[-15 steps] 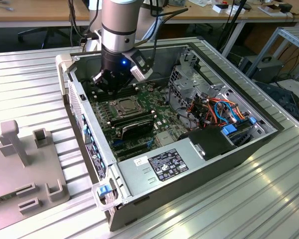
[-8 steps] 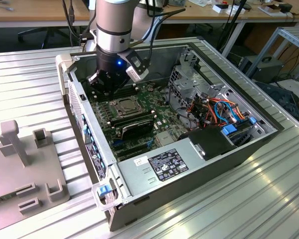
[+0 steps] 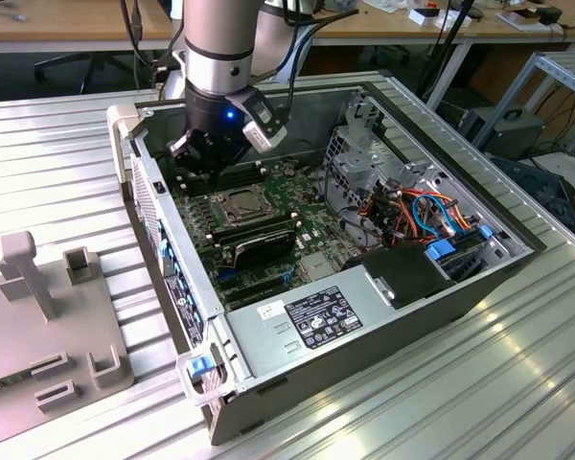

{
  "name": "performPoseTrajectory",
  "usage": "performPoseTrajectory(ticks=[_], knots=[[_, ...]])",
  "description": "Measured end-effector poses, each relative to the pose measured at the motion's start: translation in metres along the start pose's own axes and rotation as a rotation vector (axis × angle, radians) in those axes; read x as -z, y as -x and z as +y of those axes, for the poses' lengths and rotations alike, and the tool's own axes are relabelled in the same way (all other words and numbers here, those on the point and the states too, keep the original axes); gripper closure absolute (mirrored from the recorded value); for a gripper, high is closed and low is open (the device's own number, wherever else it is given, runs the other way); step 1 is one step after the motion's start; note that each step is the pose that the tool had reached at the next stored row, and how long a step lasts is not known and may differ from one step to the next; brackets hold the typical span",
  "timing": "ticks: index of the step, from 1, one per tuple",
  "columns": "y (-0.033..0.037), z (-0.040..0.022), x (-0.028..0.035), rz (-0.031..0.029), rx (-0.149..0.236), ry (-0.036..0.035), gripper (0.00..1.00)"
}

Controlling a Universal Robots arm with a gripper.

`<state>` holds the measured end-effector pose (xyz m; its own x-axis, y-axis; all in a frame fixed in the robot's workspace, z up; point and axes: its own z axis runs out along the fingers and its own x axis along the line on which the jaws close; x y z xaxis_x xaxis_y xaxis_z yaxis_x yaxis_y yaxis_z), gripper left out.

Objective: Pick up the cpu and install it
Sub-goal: 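Install the first cpu locking lever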

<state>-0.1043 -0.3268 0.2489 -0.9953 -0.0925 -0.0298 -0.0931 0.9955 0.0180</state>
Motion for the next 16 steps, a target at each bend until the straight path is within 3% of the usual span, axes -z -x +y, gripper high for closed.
performPoseTrajectory(ticks=[10, 16], knots=[[0.0009, 0.0086, 0.0006, -0.0008, -0.002, -0.0002, 0.89], [0.0009, 0.0110, 0.0029, -0.0060, -0.003, -0.0009, 0.89]])
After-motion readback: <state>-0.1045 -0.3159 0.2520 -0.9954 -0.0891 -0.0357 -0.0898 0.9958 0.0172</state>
